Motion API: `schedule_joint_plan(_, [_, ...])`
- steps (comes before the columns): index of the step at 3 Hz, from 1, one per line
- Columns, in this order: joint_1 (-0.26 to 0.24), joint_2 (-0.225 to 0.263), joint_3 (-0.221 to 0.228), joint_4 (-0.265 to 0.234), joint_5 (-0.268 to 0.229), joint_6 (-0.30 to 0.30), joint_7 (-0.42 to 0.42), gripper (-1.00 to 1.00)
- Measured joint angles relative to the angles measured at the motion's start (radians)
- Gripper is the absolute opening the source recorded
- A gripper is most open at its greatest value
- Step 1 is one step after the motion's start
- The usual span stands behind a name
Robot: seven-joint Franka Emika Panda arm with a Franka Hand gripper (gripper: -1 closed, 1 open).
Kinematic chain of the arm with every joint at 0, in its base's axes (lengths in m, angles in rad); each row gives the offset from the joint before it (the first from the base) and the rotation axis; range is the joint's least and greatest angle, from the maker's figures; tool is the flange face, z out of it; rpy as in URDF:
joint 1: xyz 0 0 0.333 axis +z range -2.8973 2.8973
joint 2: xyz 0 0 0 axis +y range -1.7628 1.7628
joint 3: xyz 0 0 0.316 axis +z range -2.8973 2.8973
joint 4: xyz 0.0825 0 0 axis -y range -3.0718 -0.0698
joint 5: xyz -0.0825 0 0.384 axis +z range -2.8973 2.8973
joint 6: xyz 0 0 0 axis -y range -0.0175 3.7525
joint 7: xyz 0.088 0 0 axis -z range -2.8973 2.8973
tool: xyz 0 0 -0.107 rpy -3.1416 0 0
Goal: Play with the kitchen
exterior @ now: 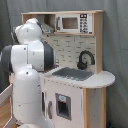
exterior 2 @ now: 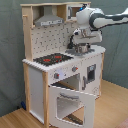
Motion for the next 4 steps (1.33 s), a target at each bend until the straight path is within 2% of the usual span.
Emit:
schedule_joint_plan(1, [-0.001,0.076,-0.001,-0.040,-0.059,0.024,0.023,-1.00])
schedule_joint_plan(2, [-0.004,0.087,-0.063,-0.044,-0.112,0.082,0.029,-1.00])
schedule_joint_plan(3, [-0.004,0.045,-0.134,-0.069,-0.112,0.149,0.027,-1.00])
schedule_joint_plan(4, [-0.006,0.029,-0.221,-0.114,-0.112,0.168,0.034,-1.00])
